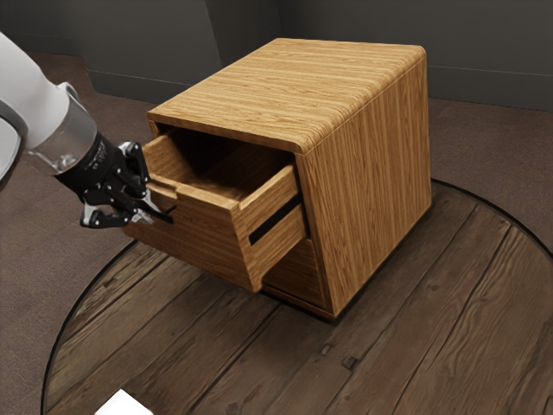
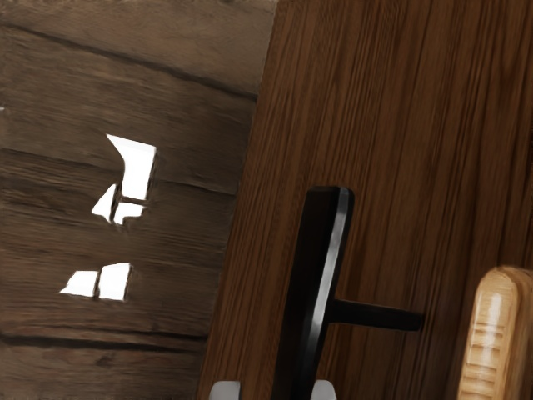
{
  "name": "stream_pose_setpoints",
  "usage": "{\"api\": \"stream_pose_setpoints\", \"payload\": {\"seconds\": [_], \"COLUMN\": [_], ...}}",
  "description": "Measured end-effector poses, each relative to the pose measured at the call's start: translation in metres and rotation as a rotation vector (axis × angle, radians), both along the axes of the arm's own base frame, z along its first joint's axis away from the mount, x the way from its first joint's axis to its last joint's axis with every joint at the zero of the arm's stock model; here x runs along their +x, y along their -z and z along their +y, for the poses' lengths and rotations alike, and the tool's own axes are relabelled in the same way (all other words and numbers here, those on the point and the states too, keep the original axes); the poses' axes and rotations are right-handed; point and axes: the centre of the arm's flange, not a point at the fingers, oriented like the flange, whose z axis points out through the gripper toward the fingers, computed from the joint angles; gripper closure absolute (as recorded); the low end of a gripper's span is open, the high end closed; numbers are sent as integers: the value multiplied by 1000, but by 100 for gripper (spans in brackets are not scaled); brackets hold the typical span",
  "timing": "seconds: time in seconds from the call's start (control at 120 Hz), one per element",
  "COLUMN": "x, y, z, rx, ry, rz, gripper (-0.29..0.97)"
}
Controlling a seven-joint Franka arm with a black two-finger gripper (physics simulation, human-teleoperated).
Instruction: Pull the drawer handle with one arm to open the drawer
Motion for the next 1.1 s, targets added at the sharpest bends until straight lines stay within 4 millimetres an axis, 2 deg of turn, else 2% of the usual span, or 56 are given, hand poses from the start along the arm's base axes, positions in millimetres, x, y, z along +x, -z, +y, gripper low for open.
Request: {"api": "stream_pose_setpoints", "payload": {"seconds": [0.417, 0.517, 1.1], "x": [-4, -12, -45], "y": [2, 9, 7], "z": [-1, -2, -3], "rx": [-2, 1, 10], "ry": [-1, -6, -22], "rz": [1, 1, -44], "gripper": [64, 63, 60]}}
